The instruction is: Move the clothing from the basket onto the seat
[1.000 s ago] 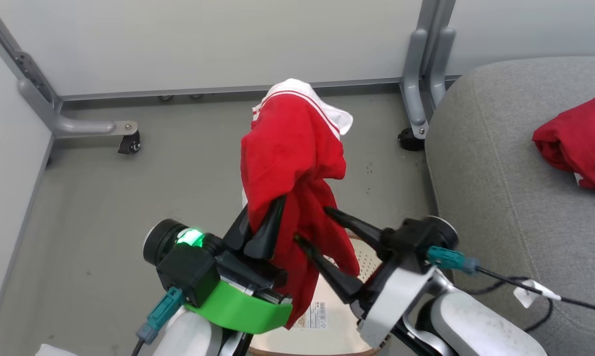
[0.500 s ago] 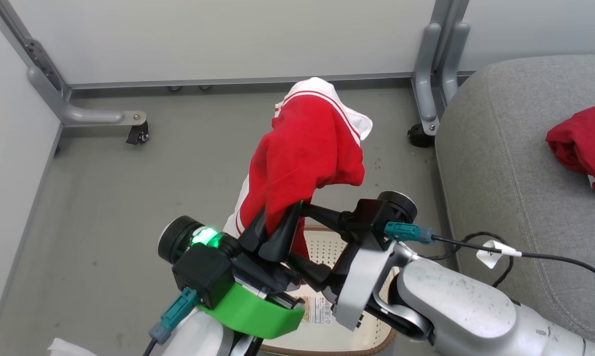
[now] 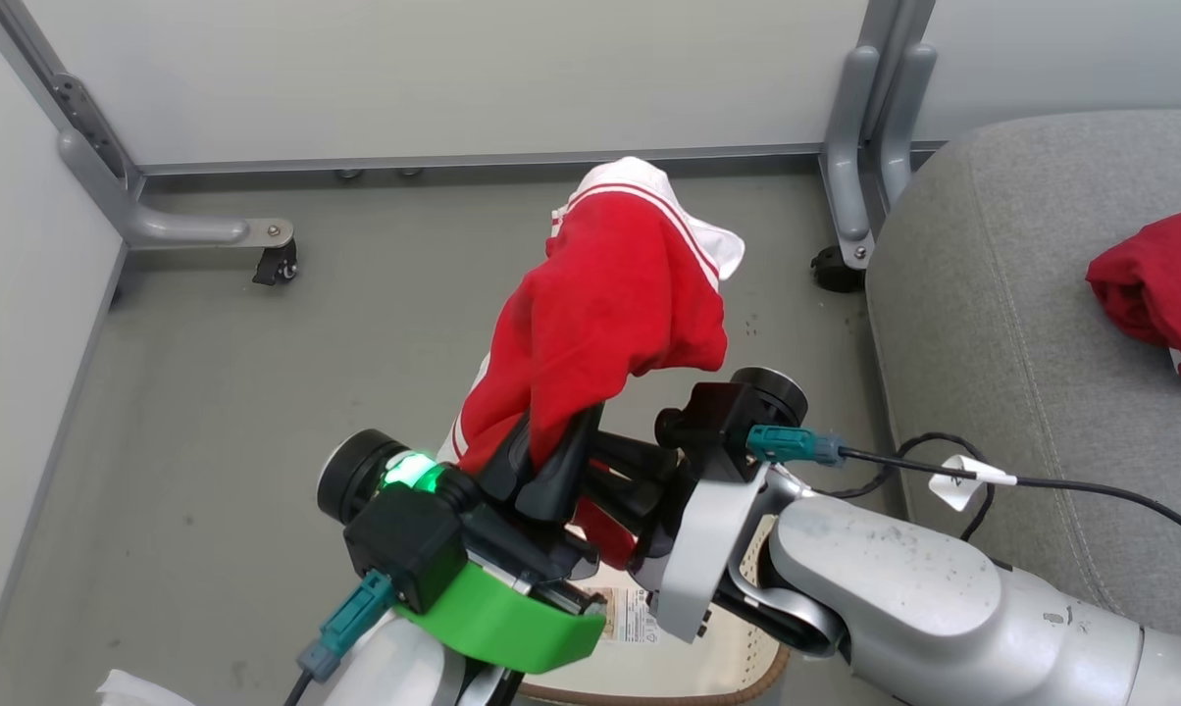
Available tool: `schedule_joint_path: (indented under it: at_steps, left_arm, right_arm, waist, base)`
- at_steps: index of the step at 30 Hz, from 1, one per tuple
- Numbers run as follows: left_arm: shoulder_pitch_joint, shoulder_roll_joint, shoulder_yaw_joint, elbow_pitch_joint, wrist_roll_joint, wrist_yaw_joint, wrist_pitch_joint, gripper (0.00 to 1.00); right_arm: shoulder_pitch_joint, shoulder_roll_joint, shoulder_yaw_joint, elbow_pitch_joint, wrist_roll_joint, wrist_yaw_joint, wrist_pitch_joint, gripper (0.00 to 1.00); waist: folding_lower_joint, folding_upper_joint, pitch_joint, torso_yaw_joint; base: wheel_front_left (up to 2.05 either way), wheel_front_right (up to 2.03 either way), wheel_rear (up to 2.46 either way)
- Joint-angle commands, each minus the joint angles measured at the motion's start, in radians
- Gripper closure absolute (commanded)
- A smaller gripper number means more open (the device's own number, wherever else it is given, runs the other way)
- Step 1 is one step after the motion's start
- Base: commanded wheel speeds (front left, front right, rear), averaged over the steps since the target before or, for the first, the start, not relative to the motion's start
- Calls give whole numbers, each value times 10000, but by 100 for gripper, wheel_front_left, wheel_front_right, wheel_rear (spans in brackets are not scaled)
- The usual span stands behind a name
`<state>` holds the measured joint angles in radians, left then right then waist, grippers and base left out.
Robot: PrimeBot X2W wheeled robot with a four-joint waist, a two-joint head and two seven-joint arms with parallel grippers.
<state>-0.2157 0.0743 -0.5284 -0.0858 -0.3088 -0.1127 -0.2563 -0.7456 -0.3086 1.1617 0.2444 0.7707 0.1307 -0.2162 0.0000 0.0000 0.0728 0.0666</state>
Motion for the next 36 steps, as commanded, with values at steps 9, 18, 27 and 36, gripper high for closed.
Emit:
schedule_joint_path:
  at_steps: [9, 18, 27, 36]
  left_arm:
    - [-138, 133, 25, 79, -45, 141, -8, 100]
    - [89, 282, 181, 23, 100, 544, 87, 0]
    - [655, 1167, 100, -268, 317, 603, 951, 0]
    - [1554, 1803, -167, -547, 219, 578, 1645, 0]
  right_arm:
    - [-344, -83, 314, 243, 382, 0, -315, 100]
    - [-361, -51, 39, 368, 340, 0, -463, 100]
    - [-172, -77, -345, 577, 140, 0, -513, 100]
    - [122, -110, -728, 719, -11, 0, -499, 100]
  waist:
    - [0, 0, -12, -14]
    - [0, 0, -59, 14]
    - [0, 0, -105, 124]
    - [0, 0, -78, 243]
  base:
    - [0, 0, 0]
    - [0, 0, 0]
    - [0, 0, 0]
    - [0, 0, 0]
